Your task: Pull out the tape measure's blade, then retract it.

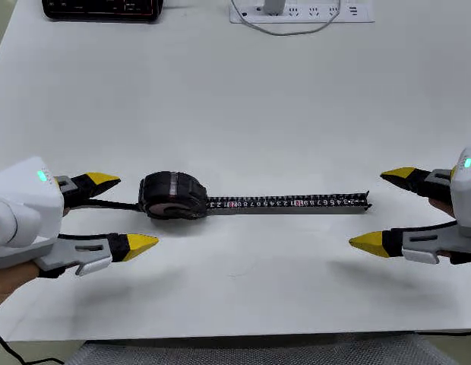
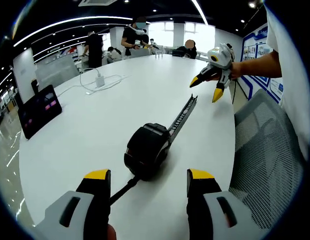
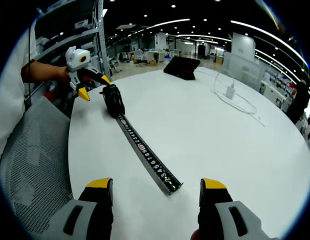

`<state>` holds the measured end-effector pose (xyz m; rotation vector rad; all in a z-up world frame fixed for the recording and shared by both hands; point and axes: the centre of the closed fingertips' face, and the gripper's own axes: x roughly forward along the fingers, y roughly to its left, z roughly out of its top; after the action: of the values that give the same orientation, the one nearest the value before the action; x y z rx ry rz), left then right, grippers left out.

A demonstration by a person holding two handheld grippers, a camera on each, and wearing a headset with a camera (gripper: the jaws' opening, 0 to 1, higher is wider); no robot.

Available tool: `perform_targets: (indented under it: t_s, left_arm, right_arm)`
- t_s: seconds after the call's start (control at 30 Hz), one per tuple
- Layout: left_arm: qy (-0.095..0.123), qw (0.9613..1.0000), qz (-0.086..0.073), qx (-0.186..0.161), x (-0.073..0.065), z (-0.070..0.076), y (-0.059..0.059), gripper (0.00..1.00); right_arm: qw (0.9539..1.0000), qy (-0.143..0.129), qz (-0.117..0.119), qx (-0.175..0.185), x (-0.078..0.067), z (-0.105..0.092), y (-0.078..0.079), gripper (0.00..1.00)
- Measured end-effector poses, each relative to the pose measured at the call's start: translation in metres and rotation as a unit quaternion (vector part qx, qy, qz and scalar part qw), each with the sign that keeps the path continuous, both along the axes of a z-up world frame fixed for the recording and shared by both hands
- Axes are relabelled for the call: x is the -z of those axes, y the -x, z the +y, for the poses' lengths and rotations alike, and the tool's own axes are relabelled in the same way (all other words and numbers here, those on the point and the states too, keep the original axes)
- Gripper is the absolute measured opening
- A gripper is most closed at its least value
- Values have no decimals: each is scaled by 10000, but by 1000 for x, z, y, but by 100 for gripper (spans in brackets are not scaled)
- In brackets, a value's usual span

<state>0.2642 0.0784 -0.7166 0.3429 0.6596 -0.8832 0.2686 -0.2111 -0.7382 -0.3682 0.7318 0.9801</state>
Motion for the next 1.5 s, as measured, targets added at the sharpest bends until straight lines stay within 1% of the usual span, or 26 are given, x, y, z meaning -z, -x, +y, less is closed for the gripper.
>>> perform_targets:
  t_s: [0.03, 0.13, 0.2, 0.27, 0.3, 0.37, 0.4, 0.47, 0.5, 0.53, 0.57, 0.67, 0.7, 0.77, 0.8, 0.9, 0.97, 1.03, 1.1, 1.13, 1.27, 1.37, 1.43, 1.47, 1.5]
  left_arm:
    - [18, 10000, -4, -25, 0, 0, 1, 60]
    - [66, 9999, 2, -81, 1, 0, 5, 63]
    - [88, 9999, -16, -103, 1, -1, 8, 64]
    - [132, 9998, -28, -150, 0, -1, 11, 65]
    - [182, 9996, -18, -217, 0, 0, 12, 66]
    - [166, 9995, -79, -268, -1, 1, 14, 67]
    - [169, 9994, -77, -299, 0, 2, 16, 67]
    - [225, 9991, -77, -362, -1, 2, 19, 67]
    - [233, 9989, -117, -397, -2, 2, 20, 67]
    - [266, 9986, -121, -436, -2, 2, 21, 67]
    - [304, 9984, -73, -465, -2, 2, 23, 67]
    - [309, 9981, -74, -526, 0, 3, 27, 67]
    - [349, 9979, -26, -552, 1, 2, 29, 68]
    - [374, 9974, -47, -608, 2, 2, 32, 69]
    - [395, 9970, -20, -660, 2, 3, 34, 69]
    - [455, 9960, -5, -769, 3, 4, 38, 71]
    - [507, 9950, -75, -858, 2, 5, 39, 72]
    - [492, 9947, -95, -900, 2, 6, 40, 73]
    - [530, 9940, -85, -954, 2, 6, 41, 73]
    - [539, 9936, -110, -985, 2, 7, 41, 73]
    - [574, 9929, -77, -1039, 3, 7, 42, 75]
    - [658, 9917, -24, -1106, 5, 7, 46, 75]
    - [656, 9914, 6, -1131, 7, 8, 48, 76]
    - [696, 9908, 53, -1159, 9, 8, 50, 76]
    - [697, 9907, 61, -1166, 10, 8, 50, 76]
  right_arm:
    - [10000, -17, 29, 20, 0, 0, 2, 69]
    - [10000, -50, -10, 46, -1, 1, 6, 70]
    - [9999, -114, -41, 95, -3, 2, 7, 71]
    - [9998, -116, -130, 129, -5, 1, 9, 71]
    - [9995, -193, -140, 183, -6, 2, 10, 72]
    - [9994, -192, -162, 223, -6, 2, 12, 72]
    - [9994, -205, -169, 240, -7, 2, 14, 72]
    - [9991, -267, -171, 294, -8, 4, 17, 72]
    - [9990, -267, -181, 297, -8, 4, 18, 72]
    - [9989, -273, -197, 318, -8, 5, 19, 72]
    - [9988, -284, -200, 335, -8, 5, 20, 72]
    - [9984, -315, -234, 400, -7, 7, 23, 72]
    - [9983, -325, -242, 420, -7, 7, 24, 72]
    - [9978, -334, -285, 491, -7, 7, 24, 73]
    - [9976, -373, -265, 521, -7, 7, 25, 73]
    - [9968, -427, -295, 616, -8, 7, 26, 75]
    - [9959, -498, -313, 683, -9, 8, 27, 77]
    - [9960, -462, -339, 691, -9, 8, 28, 77]
    - [9960, -450, -327, 694, -8, 8, 30, 78]
    - [9959, -466, -320, 702, -8, 8, 31, 78]
    - [9958, -478, -310, 712, -7, 9, 34, 79]
    - [9954, -516, -300, 747, -5, 8, 35, 79]
    - [9951, -540, -294, 774, -4, 8, 36, 79]
    - [9949, -557, -281, 798, -3, 8, 38, 79]
    - [9948, -557, -273, 803, -2, 8, 39, 80]
